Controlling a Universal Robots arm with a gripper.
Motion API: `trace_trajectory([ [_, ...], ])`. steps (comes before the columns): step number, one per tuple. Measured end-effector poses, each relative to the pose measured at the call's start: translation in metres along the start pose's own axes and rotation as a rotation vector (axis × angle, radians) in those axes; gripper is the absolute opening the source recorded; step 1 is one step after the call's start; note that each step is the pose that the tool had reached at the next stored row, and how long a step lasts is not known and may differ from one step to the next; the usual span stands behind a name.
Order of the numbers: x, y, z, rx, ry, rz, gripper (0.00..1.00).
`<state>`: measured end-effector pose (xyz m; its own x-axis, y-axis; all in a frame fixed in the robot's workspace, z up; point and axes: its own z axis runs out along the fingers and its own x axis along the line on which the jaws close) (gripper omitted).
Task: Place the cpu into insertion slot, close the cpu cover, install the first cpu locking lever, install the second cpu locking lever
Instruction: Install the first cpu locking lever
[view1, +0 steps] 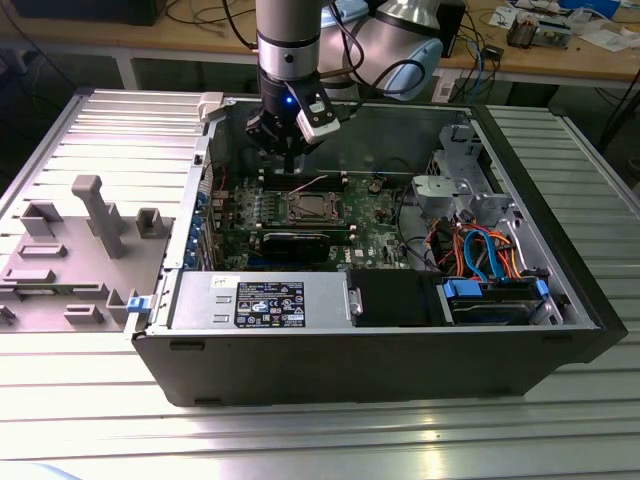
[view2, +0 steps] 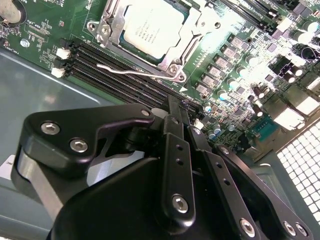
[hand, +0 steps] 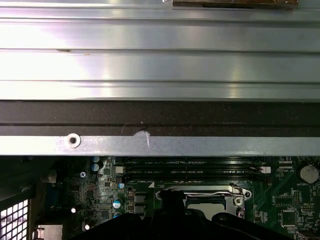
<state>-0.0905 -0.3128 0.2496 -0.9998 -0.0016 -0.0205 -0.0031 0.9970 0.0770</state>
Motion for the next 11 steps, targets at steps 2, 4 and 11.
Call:
trace_trajectory([
  [2,0.0000,0.0000,0.0000,0.0000,0.0000,0.000,0.11],
  [4,0.0000,0.0000,0.0001,-0.0007,0.0001,0.000,0.11],
  [11,0.0000,0.0000,0.0002,-0.0109,0.0000,0.000,0.11],
])
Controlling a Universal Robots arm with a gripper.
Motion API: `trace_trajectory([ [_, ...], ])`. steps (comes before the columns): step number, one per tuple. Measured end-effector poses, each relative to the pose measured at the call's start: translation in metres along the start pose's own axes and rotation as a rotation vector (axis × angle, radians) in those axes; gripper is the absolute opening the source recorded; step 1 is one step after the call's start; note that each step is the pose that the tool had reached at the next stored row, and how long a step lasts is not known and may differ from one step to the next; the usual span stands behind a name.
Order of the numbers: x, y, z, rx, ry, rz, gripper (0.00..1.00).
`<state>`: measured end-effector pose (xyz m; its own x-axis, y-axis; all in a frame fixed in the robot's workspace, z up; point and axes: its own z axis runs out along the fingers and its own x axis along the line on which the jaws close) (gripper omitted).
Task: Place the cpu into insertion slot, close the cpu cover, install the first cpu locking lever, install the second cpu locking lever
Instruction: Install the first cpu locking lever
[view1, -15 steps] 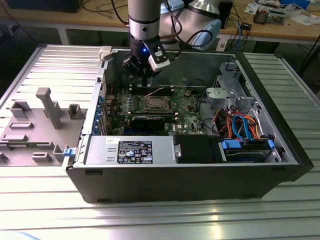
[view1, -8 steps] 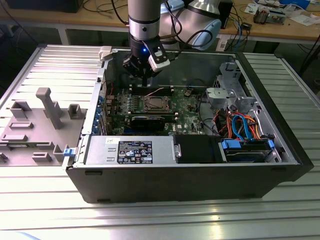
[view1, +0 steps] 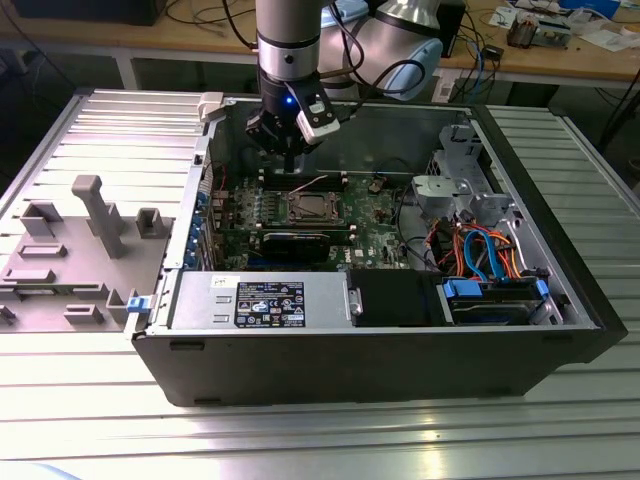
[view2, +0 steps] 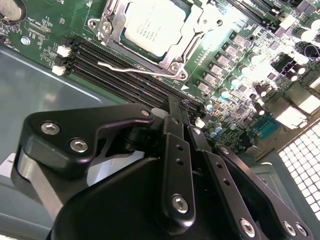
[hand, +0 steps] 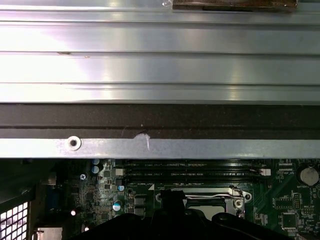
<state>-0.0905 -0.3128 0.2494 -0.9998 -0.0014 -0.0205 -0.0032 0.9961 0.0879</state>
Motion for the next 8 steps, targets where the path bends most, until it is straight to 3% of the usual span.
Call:
trace_trajectory([
  [8,0.0000,0.0000,0.0000,-0.0004,0.0000,0.000,0.11],
])
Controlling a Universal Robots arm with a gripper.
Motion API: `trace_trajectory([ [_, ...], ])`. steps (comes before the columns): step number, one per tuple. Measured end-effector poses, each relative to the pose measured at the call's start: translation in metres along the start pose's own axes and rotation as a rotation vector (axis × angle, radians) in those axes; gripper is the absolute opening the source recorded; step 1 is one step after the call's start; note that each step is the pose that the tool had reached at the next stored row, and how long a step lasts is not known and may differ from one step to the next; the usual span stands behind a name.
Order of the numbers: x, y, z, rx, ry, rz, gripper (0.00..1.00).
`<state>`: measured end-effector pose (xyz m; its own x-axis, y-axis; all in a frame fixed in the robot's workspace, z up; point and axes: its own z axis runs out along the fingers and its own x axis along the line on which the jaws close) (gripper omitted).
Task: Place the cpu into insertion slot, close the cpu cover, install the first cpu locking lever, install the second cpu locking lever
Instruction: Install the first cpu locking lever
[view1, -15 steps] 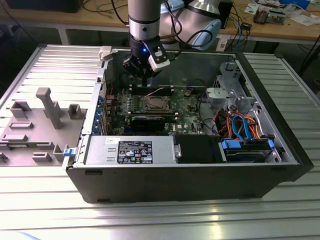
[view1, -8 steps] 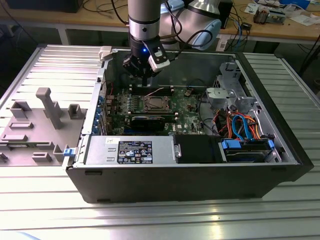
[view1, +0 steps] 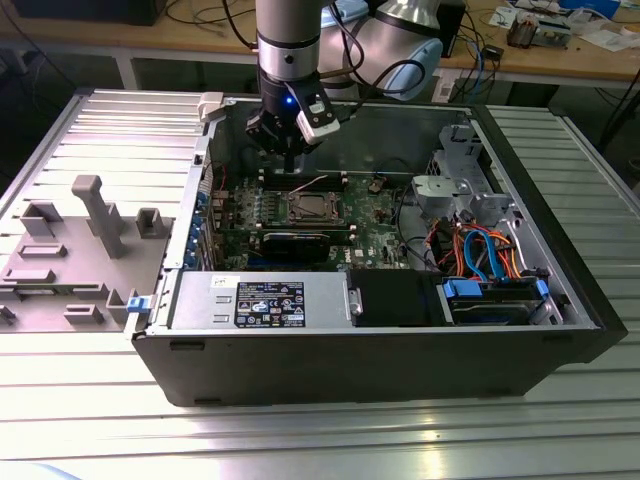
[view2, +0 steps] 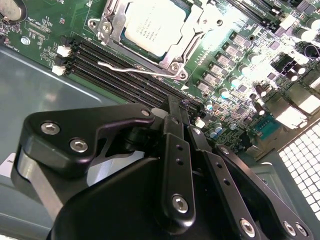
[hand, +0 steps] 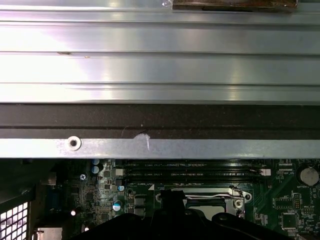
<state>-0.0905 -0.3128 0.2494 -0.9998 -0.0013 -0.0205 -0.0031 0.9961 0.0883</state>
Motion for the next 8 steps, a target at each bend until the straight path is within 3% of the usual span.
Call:
trace_trajectory([
  [3,0.0000,-0.0001,0.0006,-0.0002,0.0000,0.000,0.11],
  [8,-0.0063,-0.0004,0.0042,-0.0011,0.0000,0.000,0.11],
])
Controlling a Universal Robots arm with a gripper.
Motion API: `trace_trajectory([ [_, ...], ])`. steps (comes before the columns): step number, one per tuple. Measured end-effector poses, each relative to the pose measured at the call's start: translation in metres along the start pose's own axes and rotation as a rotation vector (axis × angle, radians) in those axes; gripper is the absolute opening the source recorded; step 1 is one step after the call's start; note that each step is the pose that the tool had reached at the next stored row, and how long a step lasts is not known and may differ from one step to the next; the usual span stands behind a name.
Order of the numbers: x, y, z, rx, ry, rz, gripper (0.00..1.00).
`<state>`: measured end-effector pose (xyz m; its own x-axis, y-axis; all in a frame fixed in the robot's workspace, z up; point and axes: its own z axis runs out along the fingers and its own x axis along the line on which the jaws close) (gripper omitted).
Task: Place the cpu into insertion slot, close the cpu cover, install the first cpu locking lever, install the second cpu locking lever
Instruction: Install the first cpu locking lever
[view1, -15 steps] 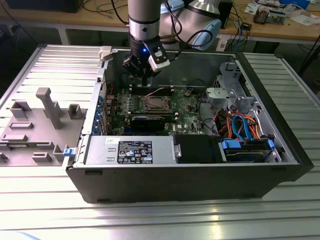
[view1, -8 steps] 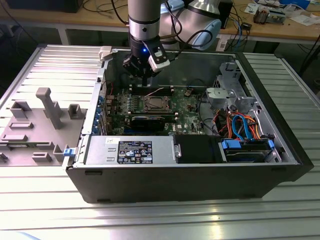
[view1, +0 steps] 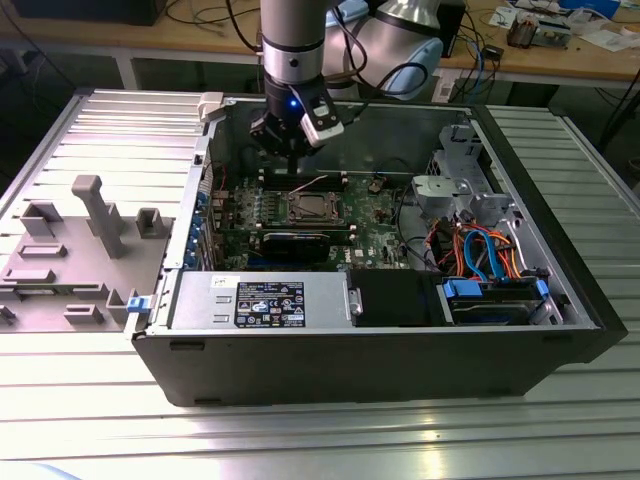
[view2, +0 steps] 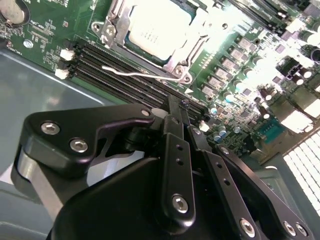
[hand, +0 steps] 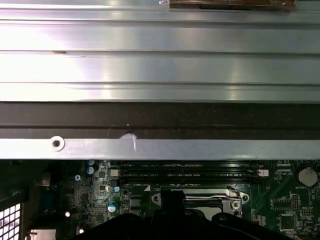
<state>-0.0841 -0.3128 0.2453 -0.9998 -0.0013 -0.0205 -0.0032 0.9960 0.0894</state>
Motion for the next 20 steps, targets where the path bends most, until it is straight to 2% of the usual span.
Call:
trace_trajectory([
  [5,-0.0072,-0.0003,0.0031,-0.0012,-0.0001,0.000,0.11],
  [7,-0.0113,-0.0006,0.0058,-0.0091,-0.0001,0.001,0.11],
  [8,-0.0123,-0.0006,0.0066,-0.0097,-0.0002,0.001,0.11],
  [20,-0.0237,0.0003,0.0132,-0.0097,0.0000,0.001,0.11],
])
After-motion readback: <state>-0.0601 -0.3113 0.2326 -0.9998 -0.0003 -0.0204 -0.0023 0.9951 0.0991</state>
